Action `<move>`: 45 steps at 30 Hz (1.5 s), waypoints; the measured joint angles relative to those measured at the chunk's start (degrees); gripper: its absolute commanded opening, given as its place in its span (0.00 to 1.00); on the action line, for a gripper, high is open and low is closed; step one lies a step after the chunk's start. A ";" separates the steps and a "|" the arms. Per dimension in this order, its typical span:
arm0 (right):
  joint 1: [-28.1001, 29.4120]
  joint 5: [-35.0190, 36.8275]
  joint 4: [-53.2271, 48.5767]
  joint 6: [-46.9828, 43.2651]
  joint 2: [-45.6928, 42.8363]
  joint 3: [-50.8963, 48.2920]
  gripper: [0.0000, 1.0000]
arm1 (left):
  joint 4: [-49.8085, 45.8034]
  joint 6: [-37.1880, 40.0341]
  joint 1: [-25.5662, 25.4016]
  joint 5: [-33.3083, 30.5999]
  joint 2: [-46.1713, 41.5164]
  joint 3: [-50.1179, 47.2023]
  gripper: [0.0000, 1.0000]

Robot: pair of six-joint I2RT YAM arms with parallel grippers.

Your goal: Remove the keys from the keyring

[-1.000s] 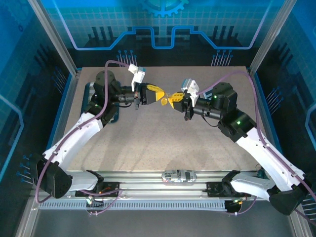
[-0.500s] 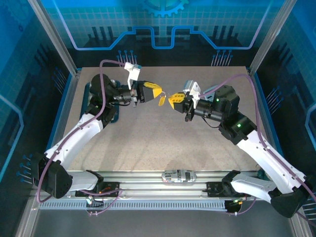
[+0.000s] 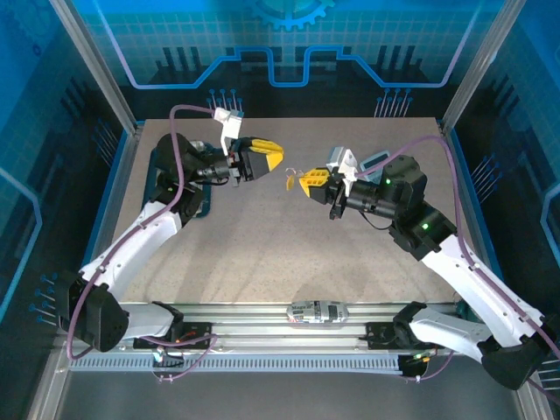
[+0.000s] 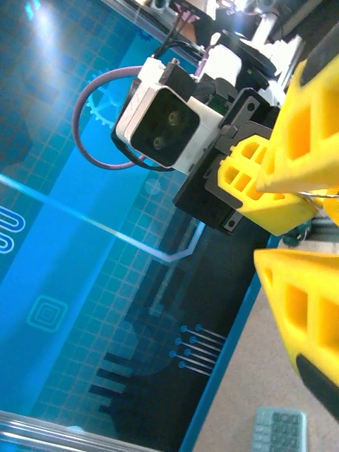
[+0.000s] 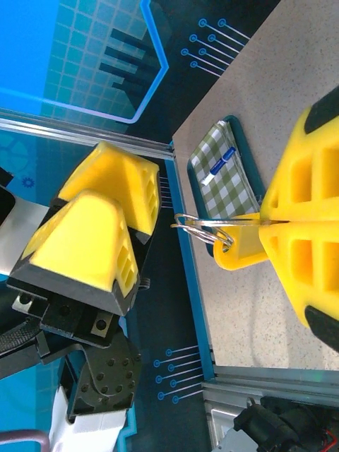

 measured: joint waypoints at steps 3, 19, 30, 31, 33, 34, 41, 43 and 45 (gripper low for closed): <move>0.00 0.48 -2.40 -0.07 1.01 1.68 0.00 | -4.66 3.15 0.13 0.52 -0.72 0.07 0.44; 0.13 5.44 -17.25 -1.14 8.35 13.64 0.00 | -31.19 30.01 -0.46 -7.06 -6.34 3.80 0.57; 1.14 6.23 -20.46 -1.70 8.92 14.23 0.00 | -34.32 48.30 -4.70 -14.80 -8.02 3.56 0.49; 1.22 6.23 -20.46 -1.73 8.92 14.23 0.00 | -34.34 49.48 -4.70 -14.78 -8.02 3.56 0.45; 1.25 6.21 -20.46 -1.73 8.92 14.23 0.00 | -34.45 50.84 -4.70 -14.62 -7.89 3.61 0.37; 1.25 6.21 -20.44 -1.75 8.92 14.23 0.00 | -34.75 51.52 -4.70 -14.51 -7.72 3.74 0.34; 1.68 6.03 -20.44 -1.79 8.90 14.23 0.00 | -39.12 54.45 -4.70 -11.65 -4.98 7.43 0.30; 1.86 6.01 -20.44 -1.99 8.90 14.23 0.00 | -40.30 54.90 -4.70 -11.26 -4.59 8.20 0.30; 1.90 5.99 -20.39 -2.19 8.87 14.23 0.00 | -41.09 55.32 -4.70 -11.06 -4.46 8.63 0.30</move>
